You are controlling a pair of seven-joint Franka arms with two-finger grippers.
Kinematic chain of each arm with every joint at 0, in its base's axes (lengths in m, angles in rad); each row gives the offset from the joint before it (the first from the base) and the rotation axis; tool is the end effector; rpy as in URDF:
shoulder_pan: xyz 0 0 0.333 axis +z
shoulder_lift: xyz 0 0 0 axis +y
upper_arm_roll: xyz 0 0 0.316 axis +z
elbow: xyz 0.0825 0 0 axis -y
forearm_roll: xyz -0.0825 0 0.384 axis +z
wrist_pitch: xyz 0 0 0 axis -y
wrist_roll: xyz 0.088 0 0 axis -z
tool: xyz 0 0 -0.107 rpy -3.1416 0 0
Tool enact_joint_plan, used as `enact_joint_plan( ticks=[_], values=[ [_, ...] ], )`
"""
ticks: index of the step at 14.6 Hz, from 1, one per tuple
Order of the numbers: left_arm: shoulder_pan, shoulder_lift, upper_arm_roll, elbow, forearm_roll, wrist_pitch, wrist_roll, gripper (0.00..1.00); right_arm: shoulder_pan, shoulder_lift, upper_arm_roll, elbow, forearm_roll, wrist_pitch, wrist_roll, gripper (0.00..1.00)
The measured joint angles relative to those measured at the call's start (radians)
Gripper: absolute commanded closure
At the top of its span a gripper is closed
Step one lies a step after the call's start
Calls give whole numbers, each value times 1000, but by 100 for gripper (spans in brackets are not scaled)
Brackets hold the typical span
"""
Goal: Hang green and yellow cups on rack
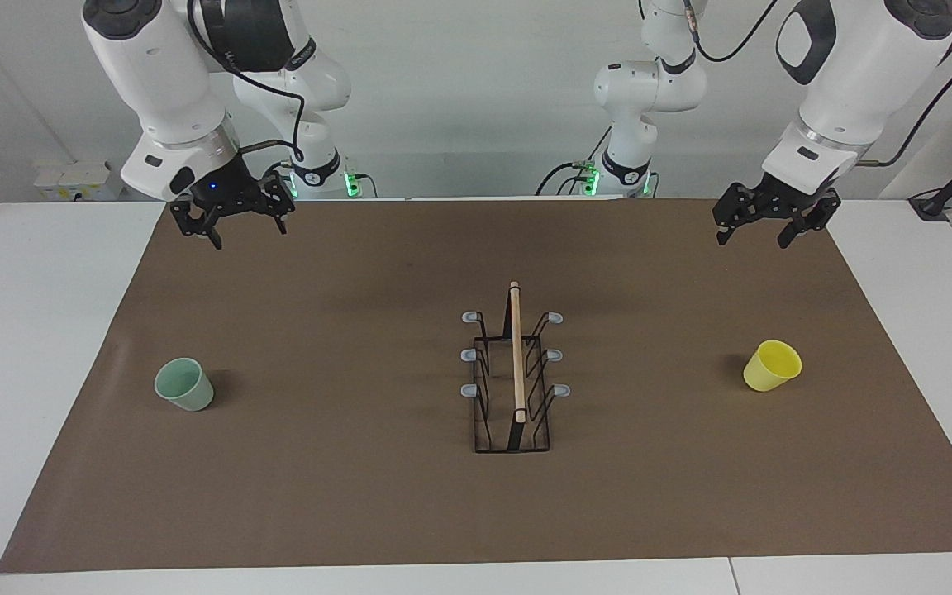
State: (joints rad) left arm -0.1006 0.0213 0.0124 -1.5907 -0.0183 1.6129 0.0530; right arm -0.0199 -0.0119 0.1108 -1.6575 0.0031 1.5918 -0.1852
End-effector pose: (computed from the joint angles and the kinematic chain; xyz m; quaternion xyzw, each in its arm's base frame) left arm 0.5620 -0.0517 0.6069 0.9975 -0.0702 0.0003 0.0090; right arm 0.5476 0.0506 0.5919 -0.9901 -0.1375 0.0269 0.0022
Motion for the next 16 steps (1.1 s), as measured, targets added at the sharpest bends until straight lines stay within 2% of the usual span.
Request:
enact_joint_plan(
  ticks=[6, 10, 16],
  values=[
    [2, 0, 3, 0, 0, 0, 0, 0, 0, 0, 0, 0, 0, 0, 0, 0],
    [15, -2, 9, 0, -46, 1, 0, 0, 0, 0, 0, 0, -12, 0, -22, 0],
    [15, 13, 24, -2, -80, 0, -51, 0, -2, 0, -2, 8, -94, -6, -126, 0]
  ],
)
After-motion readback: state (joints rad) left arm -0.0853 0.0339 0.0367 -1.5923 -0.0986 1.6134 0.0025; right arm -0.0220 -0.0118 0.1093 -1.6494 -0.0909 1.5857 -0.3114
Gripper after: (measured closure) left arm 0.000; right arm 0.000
